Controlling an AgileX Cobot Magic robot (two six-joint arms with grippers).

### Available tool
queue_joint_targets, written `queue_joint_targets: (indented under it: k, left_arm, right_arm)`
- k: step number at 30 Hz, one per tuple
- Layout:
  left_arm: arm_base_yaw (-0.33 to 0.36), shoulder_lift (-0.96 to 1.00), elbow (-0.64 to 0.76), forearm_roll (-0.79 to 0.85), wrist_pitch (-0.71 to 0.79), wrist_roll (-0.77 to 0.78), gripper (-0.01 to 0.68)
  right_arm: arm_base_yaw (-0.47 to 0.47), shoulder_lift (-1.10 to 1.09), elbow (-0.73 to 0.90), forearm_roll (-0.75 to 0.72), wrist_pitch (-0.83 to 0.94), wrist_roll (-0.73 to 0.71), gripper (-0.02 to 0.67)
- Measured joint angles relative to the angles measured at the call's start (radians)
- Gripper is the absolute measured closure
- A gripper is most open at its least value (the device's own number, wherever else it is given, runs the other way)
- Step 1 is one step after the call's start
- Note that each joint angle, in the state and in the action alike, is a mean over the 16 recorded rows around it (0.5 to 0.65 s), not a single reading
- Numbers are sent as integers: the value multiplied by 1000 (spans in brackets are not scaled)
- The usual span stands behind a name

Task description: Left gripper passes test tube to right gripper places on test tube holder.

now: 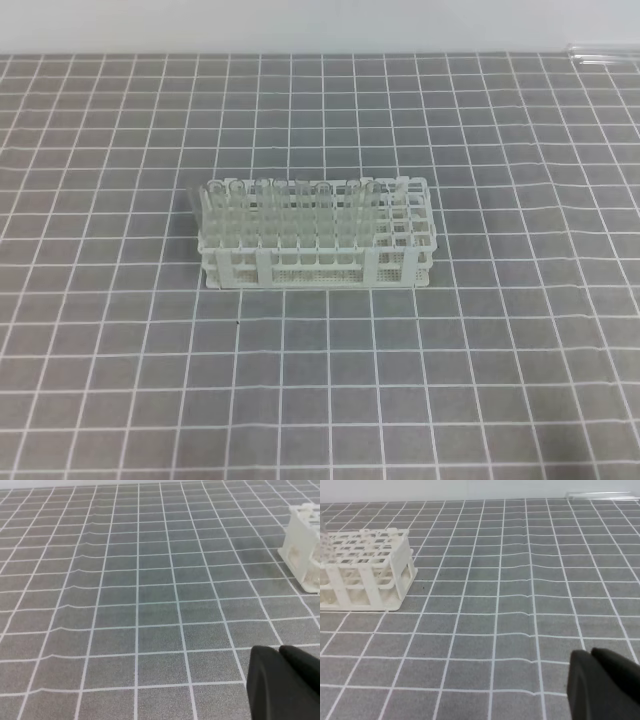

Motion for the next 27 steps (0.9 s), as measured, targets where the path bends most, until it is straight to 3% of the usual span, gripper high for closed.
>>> queue_joint_targets:
  k: [27]
  left_arm:
    - [0, -4, 3, 6, -4, -3, 673]
  right_arm:
    - [0, 1, 0, 0, 0, 0, 662]
